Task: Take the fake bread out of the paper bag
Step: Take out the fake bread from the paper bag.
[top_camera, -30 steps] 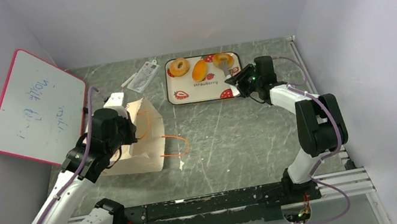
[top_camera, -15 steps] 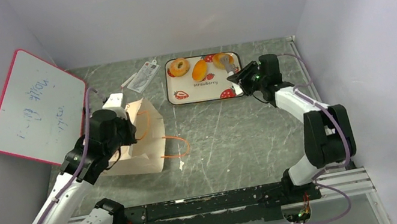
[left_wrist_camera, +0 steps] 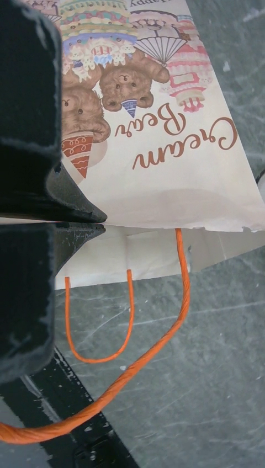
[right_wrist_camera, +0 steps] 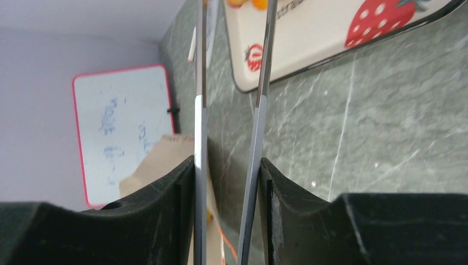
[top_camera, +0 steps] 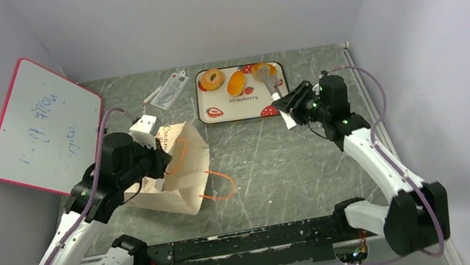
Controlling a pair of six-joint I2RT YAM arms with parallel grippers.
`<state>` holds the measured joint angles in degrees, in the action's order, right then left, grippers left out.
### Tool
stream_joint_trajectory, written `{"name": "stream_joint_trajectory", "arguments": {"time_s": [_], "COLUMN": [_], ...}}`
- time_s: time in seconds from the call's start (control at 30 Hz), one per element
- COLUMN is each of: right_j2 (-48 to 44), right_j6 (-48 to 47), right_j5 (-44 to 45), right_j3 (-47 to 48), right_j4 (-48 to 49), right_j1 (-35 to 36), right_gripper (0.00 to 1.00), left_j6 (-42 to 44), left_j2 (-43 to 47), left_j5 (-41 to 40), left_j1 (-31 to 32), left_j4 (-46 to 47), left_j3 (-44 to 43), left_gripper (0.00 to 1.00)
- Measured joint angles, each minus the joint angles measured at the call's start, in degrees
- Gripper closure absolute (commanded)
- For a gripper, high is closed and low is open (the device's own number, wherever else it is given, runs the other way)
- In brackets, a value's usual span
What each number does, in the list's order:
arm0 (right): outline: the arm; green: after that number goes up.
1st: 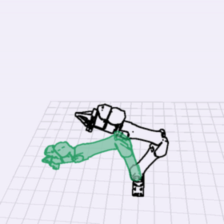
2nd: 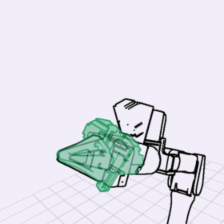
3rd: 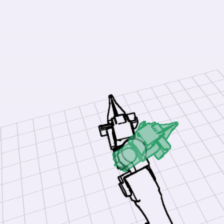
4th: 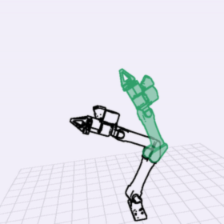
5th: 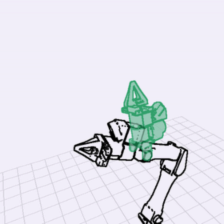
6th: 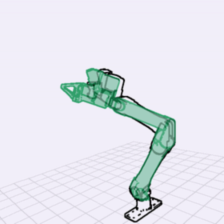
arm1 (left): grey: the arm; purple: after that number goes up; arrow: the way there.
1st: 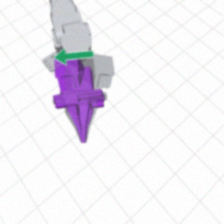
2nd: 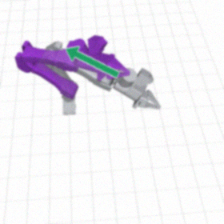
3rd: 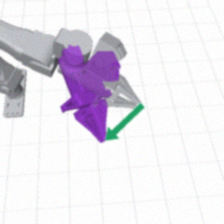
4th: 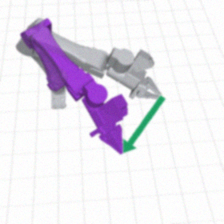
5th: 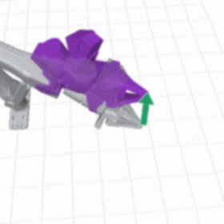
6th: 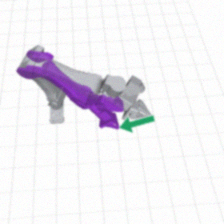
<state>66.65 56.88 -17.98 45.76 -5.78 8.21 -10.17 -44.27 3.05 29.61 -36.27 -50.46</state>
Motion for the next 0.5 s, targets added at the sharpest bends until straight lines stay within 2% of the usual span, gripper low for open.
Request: {"name": "stream_joint_trajectory", "arguments": {"time_s": [0.23, 0.5], "right_j2": [-12.02, -18.86], "right_j6": [-4.81, -9.11], "right_j5": [-4.22, -9.75], "right_j3": [-1.29, -1.75], "right_j4": [-8.11, -16.46], "right_j1": [3.26, 10.4], "right_gripper": [0.59, 0.6], "left_j6": [4.76, 12.28], "left_j2": [-5.64, -14.99], "left_j5": [7.04, 12.41], "left_j1": [0.0, 0.0], "left_j4": [-1.4, -5.64], "left_j3": [-3.5, -8.76], "left_gripper": [0.93, 0.93]}}
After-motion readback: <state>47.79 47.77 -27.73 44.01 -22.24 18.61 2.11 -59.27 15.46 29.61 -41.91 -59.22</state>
